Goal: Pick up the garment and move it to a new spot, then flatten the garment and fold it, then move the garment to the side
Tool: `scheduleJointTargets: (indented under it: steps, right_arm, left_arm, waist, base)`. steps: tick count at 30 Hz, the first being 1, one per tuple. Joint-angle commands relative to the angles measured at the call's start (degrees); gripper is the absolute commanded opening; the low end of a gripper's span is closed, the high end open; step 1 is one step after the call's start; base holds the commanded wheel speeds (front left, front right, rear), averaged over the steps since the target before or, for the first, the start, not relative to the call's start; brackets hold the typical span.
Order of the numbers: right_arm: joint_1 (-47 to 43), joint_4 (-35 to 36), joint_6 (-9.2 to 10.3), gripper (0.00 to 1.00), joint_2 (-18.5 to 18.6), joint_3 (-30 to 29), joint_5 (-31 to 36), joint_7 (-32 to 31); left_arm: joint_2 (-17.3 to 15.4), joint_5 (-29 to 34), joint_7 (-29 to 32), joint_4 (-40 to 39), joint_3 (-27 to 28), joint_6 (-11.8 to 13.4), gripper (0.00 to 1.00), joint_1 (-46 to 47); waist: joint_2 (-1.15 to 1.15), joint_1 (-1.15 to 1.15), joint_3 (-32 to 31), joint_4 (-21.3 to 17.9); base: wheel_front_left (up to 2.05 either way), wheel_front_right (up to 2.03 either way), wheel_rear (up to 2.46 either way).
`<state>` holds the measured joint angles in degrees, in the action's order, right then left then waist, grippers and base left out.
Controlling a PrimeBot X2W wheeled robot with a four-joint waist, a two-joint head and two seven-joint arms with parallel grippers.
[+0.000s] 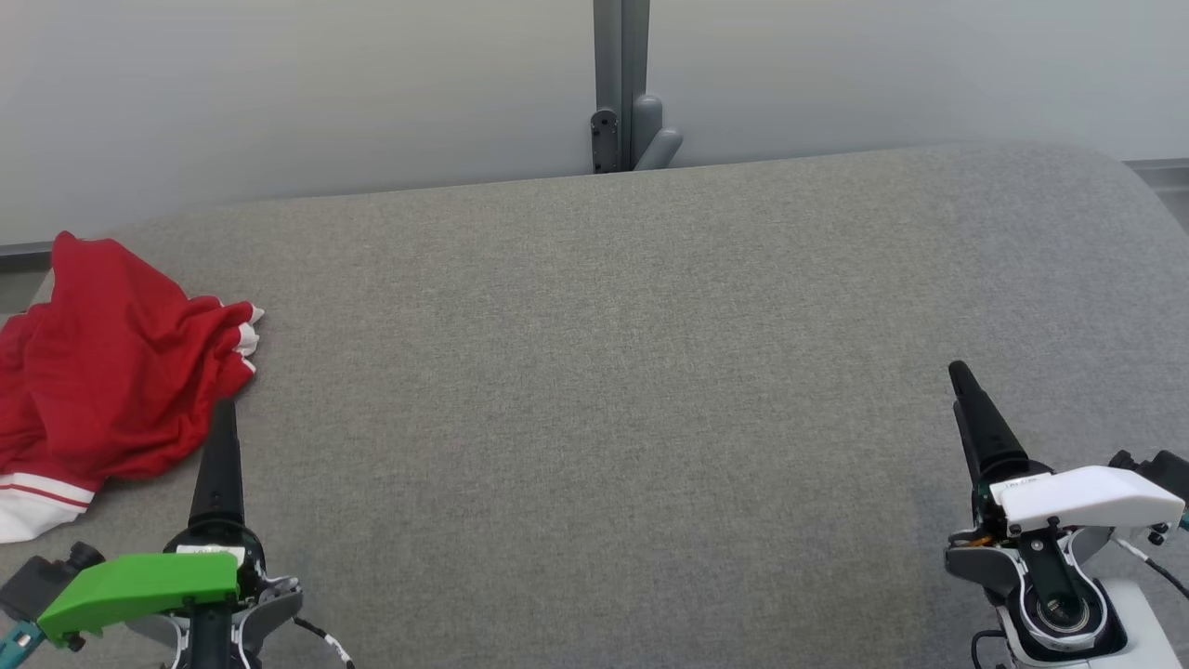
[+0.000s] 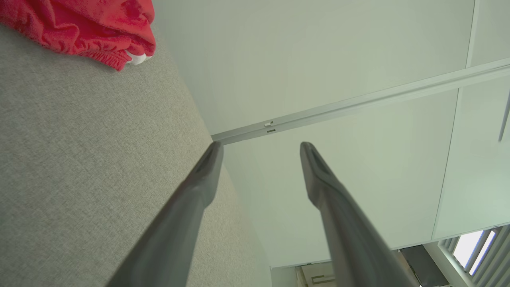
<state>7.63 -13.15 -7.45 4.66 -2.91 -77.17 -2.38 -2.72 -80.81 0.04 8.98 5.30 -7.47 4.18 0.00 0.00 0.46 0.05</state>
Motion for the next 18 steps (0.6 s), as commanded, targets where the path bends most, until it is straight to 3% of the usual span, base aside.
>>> scheduleJointTargets:
  steps: [1, 18]
  right_arm:
    - [1.88, 1.72, -0.02, 1.00, 0.80, 0.12, 2.59, 0.68]
    - [2.39, 6.99, -0.03, 1.00, 3.42, 2.01, 23.62, 4.72]
  left_arm:
    - [-0.86, 2.59, -0.48, -1.64, -0.40, -0.01, 1.00, 2.16]
    - [-3.04, 25.23, -3.98, -6.43, -4.98, -0.01, 1.00, 4.15]
  waist:
    - [0.00, 0.00, 0.02, 0.00]
    - [0.00, 0.00, 0.08, -0.01]
  base:
    - [0.00, 0.00, 0.00]
    - [0.00, 0.00, 0.00]
